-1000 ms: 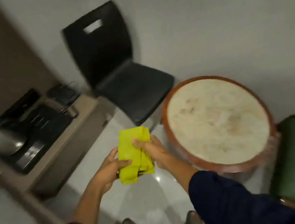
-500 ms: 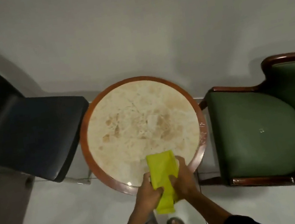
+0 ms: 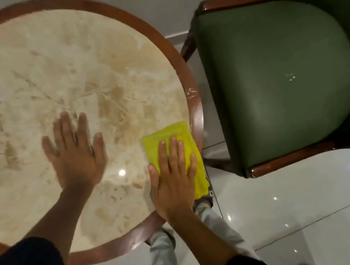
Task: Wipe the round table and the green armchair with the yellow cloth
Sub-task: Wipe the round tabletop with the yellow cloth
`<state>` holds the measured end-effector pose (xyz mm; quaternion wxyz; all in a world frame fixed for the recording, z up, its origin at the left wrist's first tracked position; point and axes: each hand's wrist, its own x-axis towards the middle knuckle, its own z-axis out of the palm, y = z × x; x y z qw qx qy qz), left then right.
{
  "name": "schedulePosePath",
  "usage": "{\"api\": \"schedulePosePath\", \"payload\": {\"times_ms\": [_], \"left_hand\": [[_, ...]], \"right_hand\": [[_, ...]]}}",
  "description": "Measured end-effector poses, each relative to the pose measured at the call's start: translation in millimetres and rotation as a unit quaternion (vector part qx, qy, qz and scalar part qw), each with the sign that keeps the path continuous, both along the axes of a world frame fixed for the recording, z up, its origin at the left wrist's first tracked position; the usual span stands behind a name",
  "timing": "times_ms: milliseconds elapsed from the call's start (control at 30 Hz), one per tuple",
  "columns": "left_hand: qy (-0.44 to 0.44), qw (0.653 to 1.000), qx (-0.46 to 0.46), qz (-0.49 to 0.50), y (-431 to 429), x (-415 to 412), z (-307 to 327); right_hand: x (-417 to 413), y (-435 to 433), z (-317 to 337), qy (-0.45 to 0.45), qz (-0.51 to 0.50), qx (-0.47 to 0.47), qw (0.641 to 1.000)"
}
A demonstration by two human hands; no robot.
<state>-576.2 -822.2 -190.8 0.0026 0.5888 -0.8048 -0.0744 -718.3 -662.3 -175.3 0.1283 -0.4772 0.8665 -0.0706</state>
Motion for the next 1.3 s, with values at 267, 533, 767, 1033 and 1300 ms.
{"api": "schedulePosePath", "payload": {"times_ms": [267, 533, 767, 1033, 1300], "left_hand": [[-0.01, 1.0, 0.005, 0.015, 1, 1, 4], [-0.024, 1.0, 0.009, 0.018, -1, -2, 7], [-0.019, 1.0, 0.008, 0.018, -1, 0, 5], [-0.017, 1.0, 0.009, 0.017, 0, 1, 0], [-0.009, 1.0, -0.005, 0.016, -1, 1, -3]], "right_hand": [[-106, -86, 4, -0.011, -0.082, -0.011, 0.997], [-144, -226, 8, -0.006, 0.045, 0.018, 0.999], [-99, -216, 8, 0.01, 0.2, 0.037, 0.979], [-67, -36, 9, -0.009, 0.227, 0.042, 0.973], [-120, -212, 12, 0.003, 0.06, 0.04, 0.997]]}}
